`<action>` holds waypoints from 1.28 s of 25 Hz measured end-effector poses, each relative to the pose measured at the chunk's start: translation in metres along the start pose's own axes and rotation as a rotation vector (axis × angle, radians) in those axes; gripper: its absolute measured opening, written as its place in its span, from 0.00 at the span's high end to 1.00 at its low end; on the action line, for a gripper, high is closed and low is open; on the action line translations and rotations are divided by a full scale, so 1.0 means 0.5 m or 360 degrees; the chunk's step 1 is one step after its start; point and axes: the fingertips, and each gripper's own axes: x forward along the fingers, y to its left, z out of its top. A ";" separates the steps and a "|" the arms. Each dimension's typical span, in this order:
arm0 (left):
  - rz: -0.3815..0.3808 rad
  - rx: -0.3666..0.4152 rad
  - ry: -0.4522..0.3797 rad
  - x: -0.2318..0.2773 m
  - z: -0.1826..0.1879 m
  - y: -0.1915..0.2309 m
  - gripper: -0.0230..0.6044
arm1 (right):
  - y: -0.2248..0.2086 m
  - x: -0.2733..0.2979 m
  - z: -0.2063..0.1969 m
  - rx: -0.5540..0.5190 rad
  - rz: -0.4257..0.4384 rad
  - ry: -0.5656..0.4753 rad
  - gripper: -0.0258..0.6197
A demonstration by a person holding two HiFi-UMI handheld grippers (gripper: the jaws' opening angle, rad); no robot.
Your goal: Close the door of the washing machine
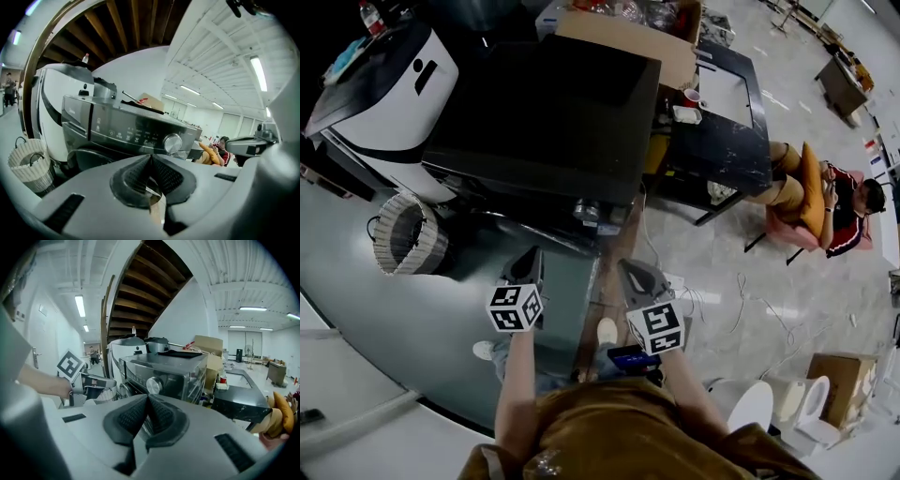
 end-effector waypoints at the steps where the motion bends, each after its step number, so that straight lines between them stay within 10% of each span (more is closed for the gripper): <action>1: 0.0016 0.0001 -0.0035 -0.019 0.015 0.003 0.91 | 0.007 0.003 0.013 -0.0008 0.0001 -0.0028 0.94; 14: 0.0263 -0.0035 -0.0370 -0.201 0.113 0.060 0.92 | 0.058 0.036 0.139 -0.0066 0.0089 -0.0290 0.94; 32: 0.0298 -0.0052 -0.0427 -0.214 0.123 0.069 0.92 | 0.056 0.051 0.123 -0.0080 0.0095 -0.0242 0.94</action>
